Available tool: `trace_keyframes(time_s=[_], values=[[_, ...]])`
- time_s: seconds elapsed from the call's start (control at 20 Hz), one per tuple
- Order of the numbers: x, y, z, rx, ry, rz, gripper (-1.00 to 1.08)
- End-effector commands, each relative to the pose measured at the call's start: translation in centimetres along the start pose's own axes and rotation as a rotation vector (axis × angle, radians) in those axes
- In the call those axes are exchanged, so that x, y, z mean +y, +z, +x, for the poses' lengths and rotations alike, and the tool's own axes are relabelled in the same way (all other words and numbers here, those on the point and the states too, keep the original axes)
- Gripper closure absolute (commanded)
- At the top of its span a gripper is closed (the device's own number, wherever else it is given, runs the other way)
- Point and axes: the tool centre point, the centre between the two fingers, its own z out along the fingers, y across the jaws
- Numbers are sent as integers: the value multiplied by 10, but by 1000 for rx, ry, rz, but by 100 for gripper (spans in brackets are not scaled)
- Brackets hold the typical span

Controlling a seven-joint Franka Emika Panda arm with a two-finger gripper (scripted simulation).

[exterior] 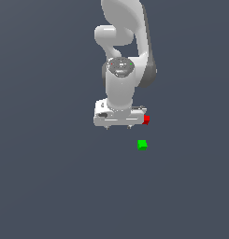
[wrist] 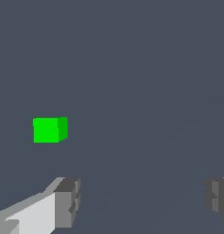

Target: Stack the red cube on top of the green cube.

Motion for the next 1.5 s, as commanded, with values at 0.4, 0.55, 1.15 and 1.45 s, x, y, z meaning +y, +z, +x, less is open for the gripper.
trace_keyframes(time_s=[0.4, 0.55, 1.15, 1.45], values=[[-9, 5, -10, 1, 16, 0, -92], [-17, 10, -19, 2, 30, 0, -92], [-80, 45, -79, 9, 136, -1, -92], [-120, 66, -110, 13, 198, -1, -92]])
